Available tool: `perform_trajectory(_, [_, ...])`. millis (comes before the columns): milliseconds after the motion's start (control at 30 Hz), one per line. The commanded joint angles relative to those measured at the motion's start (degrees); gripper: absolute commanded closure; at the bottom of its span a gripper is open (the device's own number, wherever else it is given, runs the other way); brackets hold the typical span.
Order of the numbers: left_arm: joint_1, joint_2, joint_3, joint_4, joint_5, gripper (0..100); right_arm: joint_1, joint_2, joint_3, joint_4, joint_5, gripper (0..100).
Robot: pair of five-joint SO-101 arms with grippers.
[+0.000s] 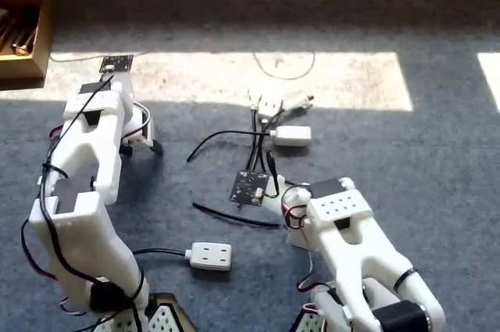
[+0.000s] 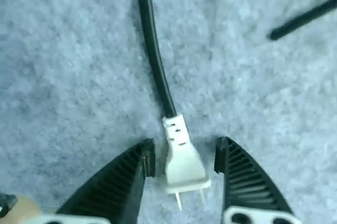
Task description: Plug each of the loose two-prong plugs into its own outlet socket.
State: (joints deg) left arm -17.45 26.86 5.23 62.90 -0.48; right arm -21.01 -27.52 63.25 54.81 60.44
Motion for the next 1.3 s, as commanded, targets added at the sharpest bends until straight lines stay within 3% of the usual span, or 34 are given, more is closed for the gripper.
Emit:
perform_trajectory(0, [-1.27,-0.92,-0.13,-4.13,0.97,79,-2.07,0.57,-2.86,-3.12,2.20,80.4])
perform_trajectory(100, [-1.01,-0.92,-0.04,-4.22,0.97,79,-4.26,0.75,-2.42,-3.91,4.66,81.6])
perform_trajectory(300, [-1.01,-0.92,-0.04,-4.40,0.88,79,-4.53,0.66,-2.33,-4.00,12.22,99.8])
perform_trajectory(567, [-1.01,-0.92,-0.04,-4.22,0.88,79,-2.07,0.75,-0.57,-3.91,19.08,98.3])
perform_trajectory(833, [-1.01,-0.92,-0.04,-4.22,0.88,79,4.70,0.75,-0.40,-7.25,19.34,81.5])
perform_trajectory(1267, [-1.01,-0.92,-0.04,-4.13,0.88,79,5.49,0.75,0.84,-7.87,22.59,80.8])
